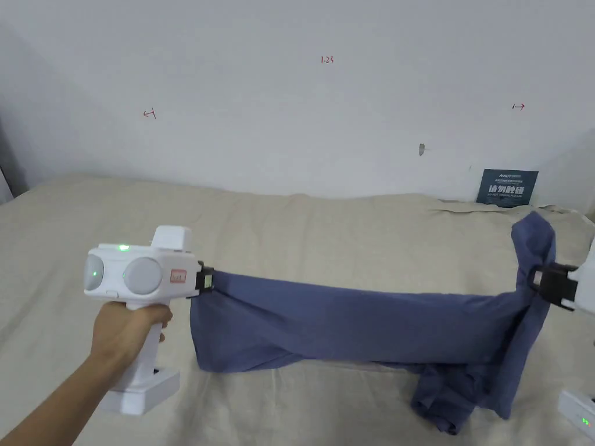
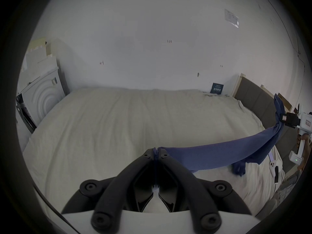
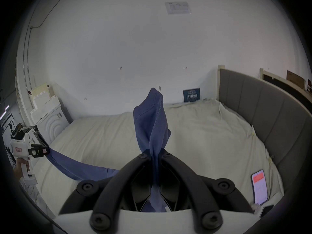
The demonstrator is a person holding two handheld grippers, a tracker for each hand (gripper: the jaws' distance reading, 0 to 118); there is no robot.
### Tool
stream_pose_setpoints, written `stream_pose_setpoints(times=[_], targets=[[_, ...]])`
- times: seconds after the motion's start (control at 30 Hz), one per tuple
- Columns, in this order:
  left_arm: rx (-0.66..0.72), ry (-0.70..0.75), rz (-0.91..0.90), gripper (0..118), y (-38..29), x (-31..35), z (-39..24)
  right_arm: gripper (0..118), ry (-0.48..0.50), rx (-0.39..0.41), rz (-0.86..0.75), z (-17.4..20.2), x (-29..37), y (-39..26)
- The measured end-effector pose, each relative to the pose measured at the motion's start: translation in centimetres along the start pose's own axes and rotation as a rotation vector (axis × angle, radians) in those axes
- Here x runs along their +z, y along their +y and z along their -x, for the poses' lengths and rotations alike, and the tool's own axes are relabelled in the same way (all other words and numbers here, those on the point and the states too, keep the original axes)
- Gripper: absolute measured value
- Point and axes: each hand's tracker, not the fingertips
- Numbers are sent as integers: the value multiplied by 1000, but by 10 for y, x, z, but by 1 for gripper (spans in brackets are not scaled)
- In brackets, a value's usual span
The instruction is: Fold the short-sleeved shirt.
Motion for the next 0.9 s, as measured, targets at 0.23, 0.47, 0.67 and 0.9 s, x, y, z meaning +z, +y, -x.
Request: stream_pose_setpoints(times=[0.23, 0.47, 0.67, 0.9], targets=[[-11, -10, 85, 1, -87, 22, 10, 5, 20, -30, 98, -6, 50, -83], [-17, -22, 162, 1, -176, 61, 11, 5, 36, -75, 154, 1, 120, -159], [-18, -15, 219, 1, -236, 91, 15, 5, 34, -101, 216, -2, 169, -206], [25, -4, 278, 1, -289, 117, 15, 5, 26, -140, 286, -14, 197, -248]])
